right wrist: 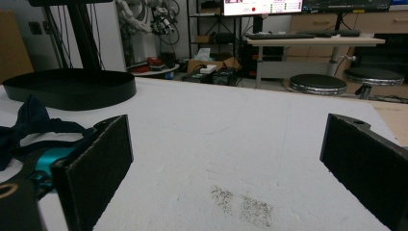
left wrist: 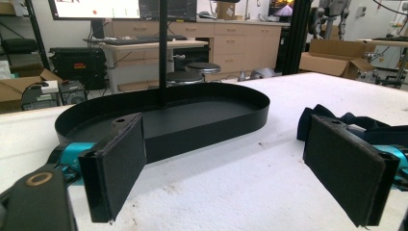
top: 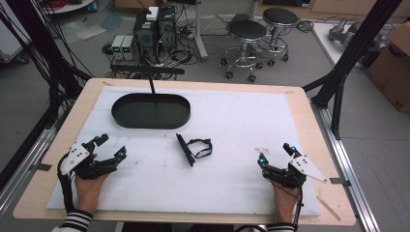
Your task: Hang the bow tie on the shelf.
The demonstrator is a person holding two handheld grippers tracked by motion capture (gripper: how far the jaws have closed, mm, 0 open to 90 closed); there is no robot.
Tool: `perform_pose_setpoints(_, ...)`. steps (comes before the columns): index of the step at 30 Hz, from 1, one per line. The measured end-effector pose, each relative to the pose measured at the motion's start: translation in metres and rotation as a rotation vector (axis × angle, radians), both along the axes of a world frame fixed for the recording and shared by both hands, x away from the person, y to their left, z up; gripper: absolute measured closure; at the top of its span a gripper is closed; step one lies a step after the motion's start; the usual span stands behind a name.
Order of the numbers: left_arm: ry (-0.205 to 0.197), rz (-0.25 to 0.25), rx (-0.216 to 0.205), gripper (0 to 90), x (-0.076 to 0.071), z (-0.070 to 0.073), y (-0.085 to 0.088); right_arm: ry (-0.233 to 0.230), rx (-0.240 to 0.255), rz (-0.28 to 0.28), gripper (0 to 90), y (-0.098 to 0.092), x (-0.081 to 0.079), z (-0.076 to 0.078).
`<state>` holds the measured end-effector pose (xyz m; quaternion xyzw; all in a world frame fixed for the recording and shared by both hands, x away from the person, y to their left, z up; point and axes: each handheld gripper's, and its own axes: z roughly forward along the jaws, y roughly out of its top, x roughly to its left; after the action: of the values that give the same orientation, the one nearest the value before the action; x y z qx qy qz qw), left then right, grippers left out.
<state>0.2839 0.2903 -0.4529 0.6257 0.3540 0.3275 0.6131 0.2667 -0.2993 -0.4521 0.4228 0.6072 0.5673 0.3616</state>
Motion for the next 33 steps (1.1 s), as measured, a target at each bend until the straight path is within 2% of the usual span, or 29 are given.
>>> perform_pose_setpoints(15,-0.016,-0.013,0.001,15.2,-0.0014,-0.0004,0.0005,0.014,0.007,-0.001,3.3,-0.0001,0.0009,0.0004)
perform_pose_setpoints(25,-0.017,-0.022,0.008,15.2,-0.0011,-0.0001,0.0004,0.007,-0.006,0.000,3.3,0.0006,0.0005,0.0003)
perform_pose_setpoints(31,-0.008,-0.028,0.007,15.2,-0.0003,0.0003,0.0010,0.004,-0.011,0.000,3.3,0.0006,0.0009,0.0003)
perform_pose_setpoints(32,-0.005,-0.029,0.003,15.1,0.0001,0.0004,0.0008,0.015,-0.001,0.000,3.3,0.0013,0.0001,0.0003)
perform_pose_setpoints(33,-0.002,-0.031,0.008,15.1,0.0003,0.0007,0.0009,0.006,-0.007,-0.001,3.3,0.0006,0.0009,0.0003)
